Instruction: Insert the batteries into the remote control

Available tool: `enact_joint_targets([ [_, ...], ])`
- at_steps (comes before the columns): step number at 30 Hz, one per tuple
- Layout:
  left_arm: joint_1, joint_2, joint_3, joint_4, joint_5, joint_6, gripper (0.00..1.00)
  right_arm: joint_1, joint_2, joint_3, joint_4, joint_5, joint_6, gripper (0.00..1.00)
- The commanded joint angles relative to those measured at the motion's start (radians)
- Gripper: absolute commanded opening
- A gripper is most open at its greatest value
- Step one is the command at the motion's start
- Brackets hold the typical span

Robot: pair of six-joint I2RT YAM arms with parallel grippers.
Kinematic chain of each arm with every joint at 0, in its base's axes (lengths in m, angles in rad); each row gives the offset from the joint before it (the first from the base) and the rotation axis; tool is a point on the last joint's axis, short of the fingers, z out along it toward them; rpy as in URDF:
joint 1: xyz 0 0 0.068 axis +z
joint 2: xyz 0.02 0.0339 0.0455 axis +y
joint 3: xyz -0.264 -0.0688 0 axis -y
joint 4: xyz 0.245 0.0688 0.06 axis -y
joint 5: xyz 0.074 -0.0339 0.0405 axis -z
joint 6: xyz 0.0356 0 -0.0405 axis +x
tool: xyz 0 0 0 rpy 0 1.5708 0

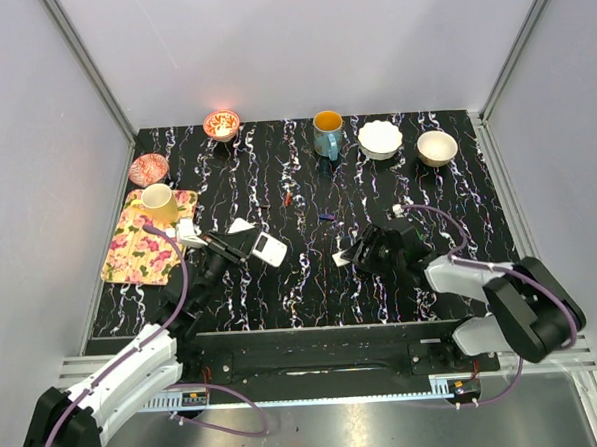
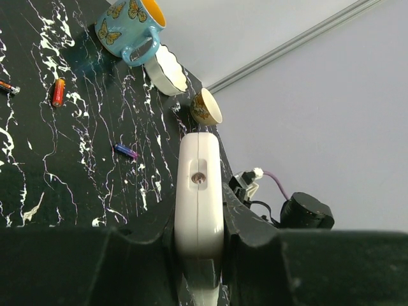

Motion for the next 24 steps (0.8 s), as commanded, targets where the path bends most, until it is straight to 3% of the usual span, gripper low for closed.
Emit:
enact_joint_targets([
  [1,0.003,-0.020,0.033,0.023,0.007,0.019,0.00,-0.004,-0.142,0.064,-0.290,0.079,-0.085,0.67],
  [2,0.003,-0.023,0.036,0.018,0.006,0.024,0.00,-0.004,-0.207,0.083,-0.387,0.090,-0.097,0.67],
  [8,0.009,-0.005,0.054,-0.009,0.035,0.053,0.00,-0.002,-0.435,0.213,-0.587,0.122,-0.223,0.68],
  [12,0.029,0.053,0.070,0.000,0.128,0.025,0.00,0.021,-0.432,0.305,-0.647,0.078,-0.356,0.66],
  [17,0.056,0.184,0.090,0.143,0.367,-0.016,0.00,0.130,-0.301,0.426,-0.803,0.312,-0.481,0.62],
  [18,0.061,0.205,0.096,0.155,0.407,-0.018,0.00,0.148,-0.277,0.442,-0.831,0.448,-0.485,0.64],
  [21,0.069,0.271,0.087,0.274,0.551,-0.056,0.00,0.177,-0.223,0.474,-0.878,0.629,-0.478,0.71],
  [24,0.072,0.297,0.058,0.376,0.598,-0.104,0.00,0.177,-0.214,0.485,-0.867,0.704,-0.429,0.75],
])
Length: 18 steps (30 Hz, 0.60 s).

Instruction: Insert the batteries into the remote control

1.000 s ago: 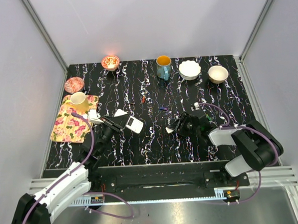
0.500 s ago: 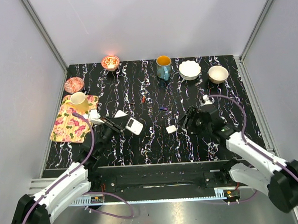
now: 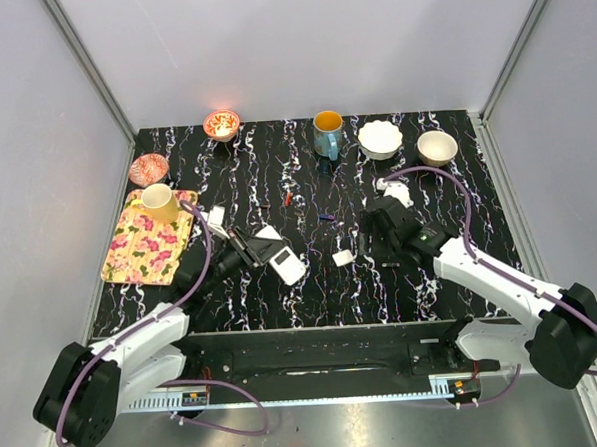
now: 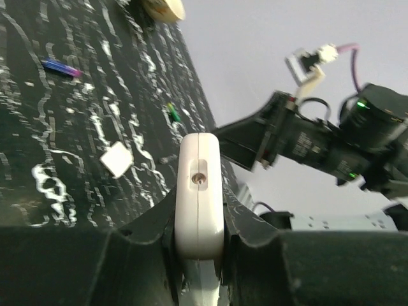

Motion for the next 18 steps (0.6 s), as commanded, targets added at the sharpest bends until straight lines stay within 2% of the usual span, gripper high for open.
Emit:
enact_joint_targets([
  [1,0.009,0.017,0.011,0.233,0.177,-0.069,0.00,0.004,-0.004,0.052,-0.051,0.256,0.019,0.73],
  [5,0.024,0.007,0.066,0.091,0.227,-0.043,0.00,0.001,-0.052,0.011,0.054,0.247,0.037,0.71],
  [6,0.024,0.010,0.079,0.068,0.241,-0.038,0.00,-0.002,-0.065,0.003,0.080,0.195,-0.013,0.72],
  [7,0.027,0.014,0.086,0.066,0.293,-0.036,0.00,-0.002,-0.073,0.000,0.096,0.179,-0.031,0.80],
  [11,0.035,0.035,0.048,0.267,0.395,-0.133,0.00,-0.037,-0.022,0.070,0.015,0.166,-0.045,0.85],
  [14,0.037,0.037,0.022,0.340,0.422,-0.186,0.00,-0.135,0.019,0.075,-0.019,0.146,-0.041,0.82],
  [15,0.037,0.034,0.013,0.348,0.421,-0.193,0.00,-0.181,0.024,0.069,-0.017,0.086,-0.024,0.81],
  [16,0.037,0.018,0.005,0.350,0.413,-0.196,0.00,-0.279,0.029,0.063,-0.016,0.060,-0.016,0.80],
  [18,0.037,0.000,-0.013,0.325,0.402,-0.190,0.00,-0.344,0.047,0.040,0.012,0.047,-0.019,0.76],
])
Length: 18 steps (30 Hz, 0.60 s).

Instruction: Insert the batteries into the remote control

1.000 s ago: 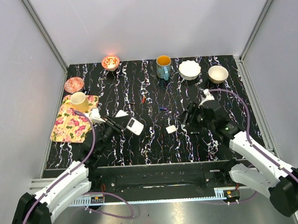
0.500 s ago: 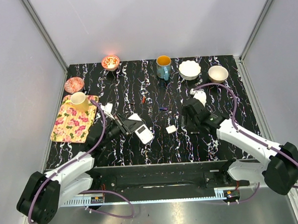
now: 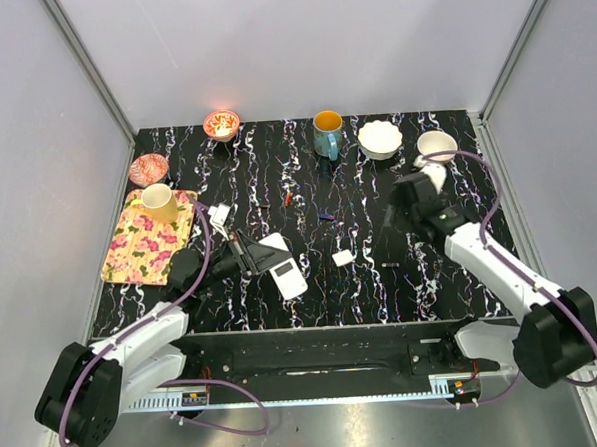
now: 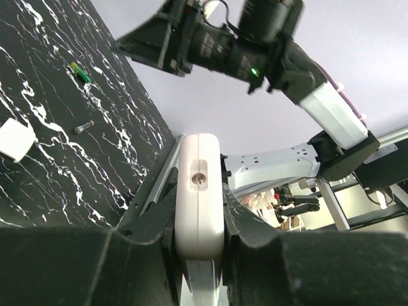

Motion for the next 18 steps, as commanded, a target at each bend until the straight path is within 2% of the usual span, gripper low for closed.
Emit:
enact_joint_targets([
  [1,0.006,-0.049,-0.030,0.086,0.032,-0.032,0.00,-0.184,0.055,-0.009,0.019,-0.032,0.006,0.74],
  [6,0.006,-0.094,-0.044,0.008,-0.019,0.026,0.00,-0.212,0.185,0.012,0.051,0.034,-0.017,0.61],
  [13,0.006,-0.117,-0.122,0.123,-0.062,-0.018,0.00,-0.220,0.372,0.069,0.096,0.083,-0.057,0.58],
  [18,0.006,-0.120,-0.143,0.175,-0.063,-0.041,0.00,-0.249,0.426,0.084,0.102,0.071,-0.065,0.56],
])
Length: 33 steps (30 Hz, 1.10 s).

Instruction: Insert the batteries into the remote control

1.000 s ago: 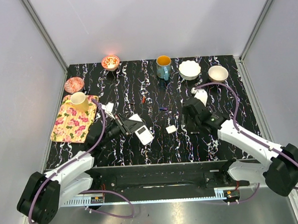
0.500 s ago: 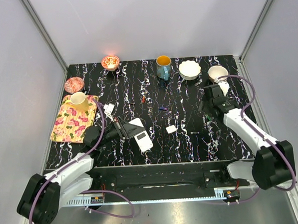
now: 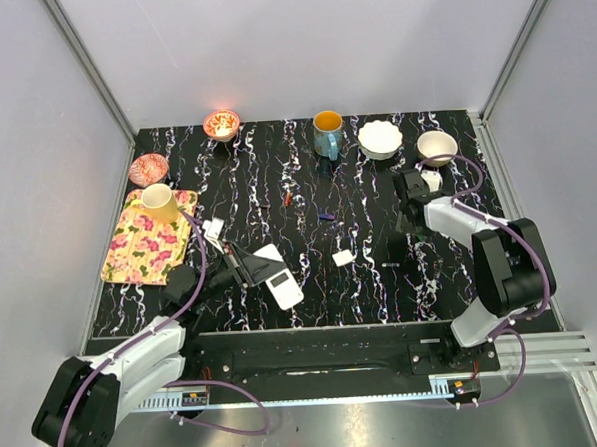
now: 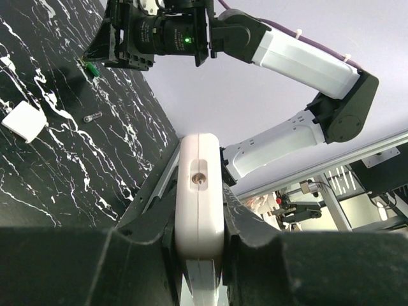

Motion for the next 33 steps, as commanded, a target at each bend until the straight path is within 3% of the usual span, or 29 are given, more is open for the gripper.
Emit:
enact_joint_targets([
  [1,0.005,-0.015,-0.012,0.142,-0.027,-0.026,0.00,-0.031,0.033,0.050,0.037,0.032,-0.021,0.56],
  [20,0.003,0.029,-0.011,0.180,-0.040,-0.045,0.00,-0.092,0.121,0.086,0.008,-0.184,0.002,0.45],
  [29,0.003,0.042,-0.009,0.182,-0.045,-0.045,0.00,-0.092,0.150,0.097,-0.003,-0.221,0.019,0.36],
  [33,0.005,0.058,-0.005,0.194,-0.042,-0.045,0.00,-0.092,0.147,0.102,-0.009,-0.218,0.017,0.42],
])
